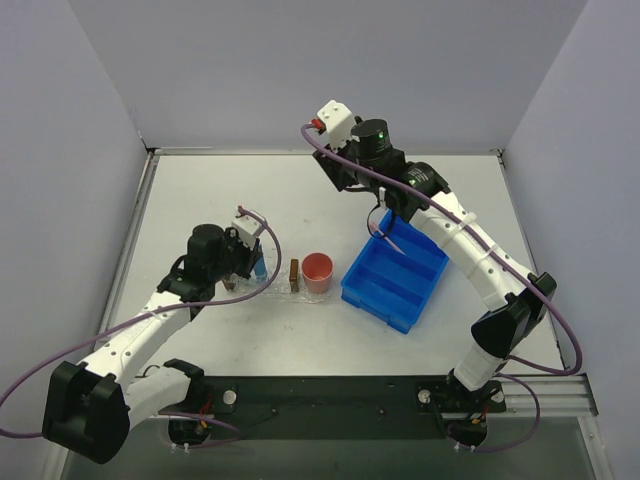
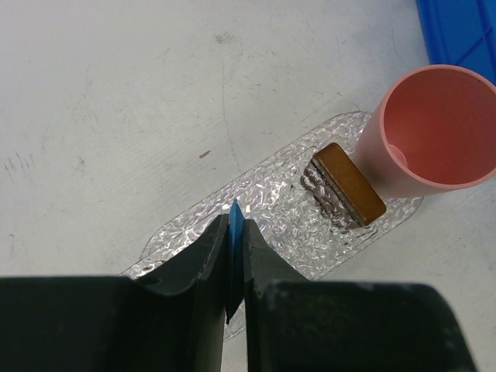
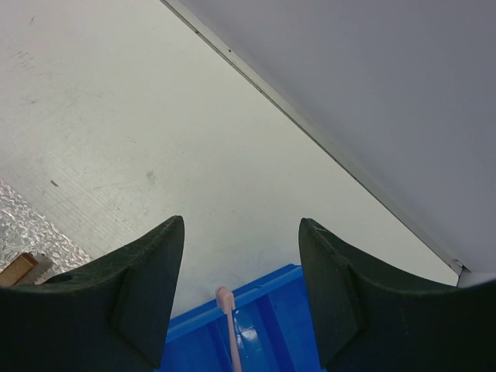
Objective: Prepare toiletry sets of a toothbrush and toothpaste on the tray
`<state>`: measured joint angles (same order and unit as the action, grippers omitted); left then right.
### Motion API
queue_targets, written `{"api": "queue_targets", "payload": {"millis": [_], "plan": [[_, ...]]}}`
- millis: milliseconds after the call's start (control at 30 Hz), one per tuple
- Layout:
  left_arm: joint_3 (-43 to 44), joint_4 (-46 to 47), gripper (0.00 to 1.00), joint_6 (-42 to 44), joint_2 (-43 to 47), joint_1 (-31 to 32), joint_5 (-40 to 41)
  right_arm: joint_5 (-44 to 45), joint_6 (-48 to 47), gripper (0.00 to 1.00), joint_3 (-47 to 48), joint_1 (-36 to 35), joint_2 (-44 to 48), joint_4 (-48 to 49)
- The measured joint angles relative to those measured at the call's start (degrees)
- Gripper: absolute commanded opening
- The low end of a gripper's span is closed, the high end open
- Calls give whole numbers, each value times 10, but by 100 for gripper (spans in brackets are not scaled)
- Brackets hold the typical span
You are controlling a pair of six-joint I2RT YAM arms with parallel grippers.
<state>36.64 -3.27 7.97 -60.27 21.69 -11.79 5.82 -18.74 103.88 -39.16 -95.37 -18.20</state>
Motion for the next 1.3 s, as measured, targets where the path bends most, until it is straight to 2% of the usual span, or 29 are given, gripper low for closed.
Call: {"api": "queue_targets", "payload": {"millis": [433, 600, 633, 767, 1300], "plan": [[-6, 9, 1, 2, 0, 0, -2, 2, -9, 56, 0, -7, 0, 0], [-6, 8, 16, 4, 1, 0, -2, 2, -9, 56, 0, -7, 0, 0], [-6, 7, 23, 5, 2, 0, -2, 2, -9, 56, 0, -7, 0, 0], [-6, 0, 34, 10, 5, 0, -4, 3, -9, 56, -2, -7, 0, 0], [5, -47, 58, 24, 24, 0, -5, 4, -9, 56, -23, -7, 0, 7]]}}
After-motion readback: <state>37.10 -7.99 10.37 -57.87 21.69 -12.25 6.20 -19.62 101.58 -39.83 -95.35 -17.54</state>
